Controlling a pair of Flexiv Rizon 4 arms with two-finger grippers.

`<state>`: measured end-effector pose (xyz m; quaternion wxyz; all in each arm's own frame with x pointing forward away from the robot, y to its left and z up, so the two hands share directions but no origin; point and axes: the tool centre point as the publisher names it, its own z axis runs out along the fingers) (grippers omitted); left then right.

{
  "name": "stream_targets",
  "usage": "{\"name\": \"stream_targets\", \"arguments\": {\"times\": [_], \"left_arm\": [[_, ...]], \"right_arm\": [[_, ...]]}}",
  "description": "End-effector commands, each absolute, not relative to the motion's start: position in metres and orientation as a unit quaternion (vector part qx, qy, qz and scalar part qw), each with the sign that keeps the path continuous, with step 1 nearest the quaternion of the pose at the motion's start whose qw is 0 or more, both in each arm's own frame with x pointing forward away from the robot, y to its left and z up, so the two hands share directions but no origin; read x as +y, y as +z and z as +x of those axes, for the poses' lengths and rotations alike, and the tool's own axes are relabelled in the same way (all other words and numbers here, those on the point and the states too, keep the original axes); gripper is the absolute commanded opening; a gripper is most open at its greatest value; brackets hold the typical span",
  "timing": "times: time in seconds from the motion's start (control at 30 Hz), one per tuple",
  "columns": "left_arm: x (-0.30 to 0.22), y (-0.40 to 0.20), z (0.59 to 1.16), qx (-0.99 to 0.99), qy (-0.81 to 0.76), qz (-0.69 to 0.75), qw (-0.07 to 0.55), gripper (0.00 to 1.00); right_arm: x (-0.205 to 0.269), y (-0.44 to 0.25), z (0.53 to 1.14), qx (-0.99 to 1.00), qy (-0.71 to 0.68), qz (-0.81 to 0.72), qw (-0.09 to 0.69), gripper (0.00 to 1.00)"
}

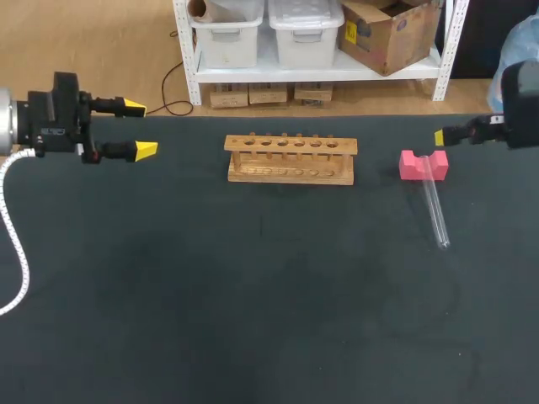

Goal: Grasp the test tube, adjust it, and insert it.

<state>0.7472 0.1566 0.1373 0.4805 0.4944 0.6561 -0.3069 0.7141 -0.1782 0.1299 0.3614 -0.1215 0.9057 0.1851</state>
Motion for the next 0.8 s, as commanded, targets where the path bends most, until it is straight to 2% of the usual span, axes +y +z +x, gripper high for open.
{"name": "stream_targets", "arguments": {"times": [0.03,0.8], "left_arm": [[0.157,0.137,0.746,0.655,-0.306,0.494,0.483,1.0],[0.157,0.137,0.746,0.655,-0.306,0.494,0.483,1.0]], "right_arm": [[-0.167,0.122,0.711,0.919,-0.036,-0.022,0.391,1.0],[-0.174,0.071,0.722,0.901,-0.19,0.016,0.389,1.0]]}}
